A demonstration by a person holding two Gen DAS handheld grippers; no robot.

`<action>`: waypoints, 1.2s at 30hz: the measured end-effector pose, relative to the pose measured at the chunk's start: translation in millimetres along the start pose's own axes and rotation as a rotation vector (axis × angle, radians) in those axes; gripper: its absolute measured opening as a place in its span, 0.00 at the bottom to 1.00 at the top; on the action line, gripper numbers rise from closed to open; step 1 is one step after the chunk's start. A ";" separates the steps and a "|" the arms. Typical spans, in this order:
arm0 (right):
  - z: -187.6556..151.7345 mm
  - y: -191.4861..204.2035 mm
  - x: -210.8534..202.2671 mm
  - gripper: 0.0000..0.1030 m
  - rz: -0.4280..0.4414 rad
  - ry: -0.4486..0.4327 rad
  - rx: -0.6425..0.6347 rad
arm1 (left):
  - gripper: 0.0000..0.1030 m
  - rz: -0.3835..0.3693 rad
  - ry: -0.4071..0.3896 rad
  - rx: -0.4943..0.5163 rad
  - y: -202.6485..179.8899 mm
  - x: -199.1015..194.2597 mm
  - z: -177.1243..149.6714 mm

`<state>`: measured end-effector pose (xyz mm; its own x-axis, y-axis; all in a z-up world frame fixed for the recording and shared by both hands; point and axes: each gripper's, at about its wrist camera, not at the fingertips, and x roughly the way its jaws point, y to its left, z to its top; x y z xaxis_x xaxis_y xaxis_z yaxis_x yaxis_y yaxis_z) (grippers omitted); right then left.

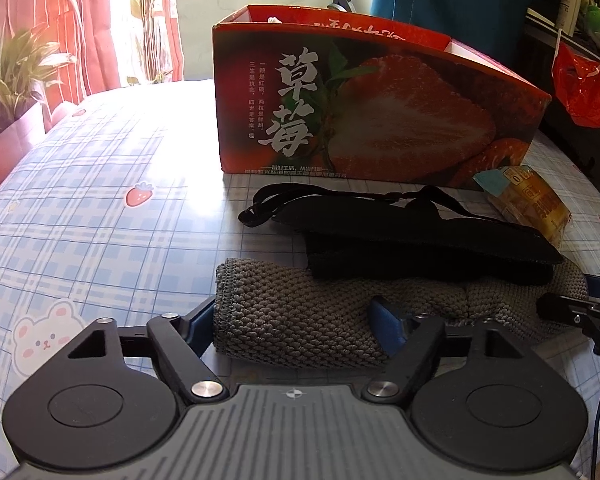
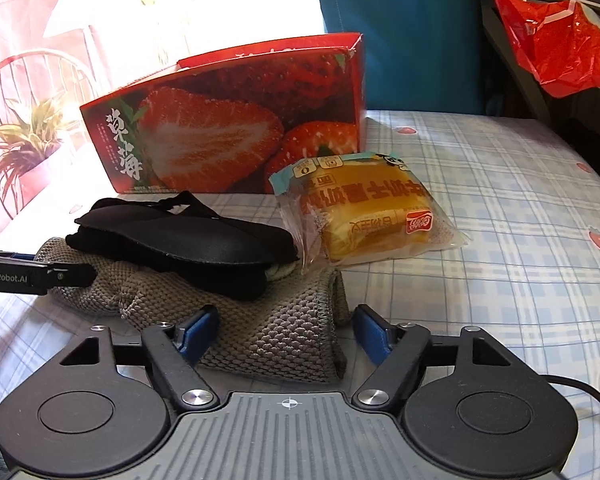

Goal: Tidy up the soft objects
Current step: 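Close the left gripper on the knitted cloth while the right gripper closes on it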

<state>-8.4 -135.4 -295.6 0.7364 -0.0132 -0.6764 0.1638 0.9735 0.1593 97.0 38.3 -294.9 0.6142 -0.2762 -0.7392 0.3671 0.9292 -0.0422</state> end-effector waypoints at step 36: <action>15.7 14.7 -35.5 0.11 0.062 -0.023 -0.018 | 0.26 -0.046 -0.150 0.002 -9.5 -63.1 -6.9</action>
<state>-21.9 -124.2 -257.9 0.7595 0.0421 -0.6491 0.1057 0.9767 0.1870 50.0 48.6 -252.5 0.6939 -0.3523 -0.6280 0.3988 0.9142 -0.0722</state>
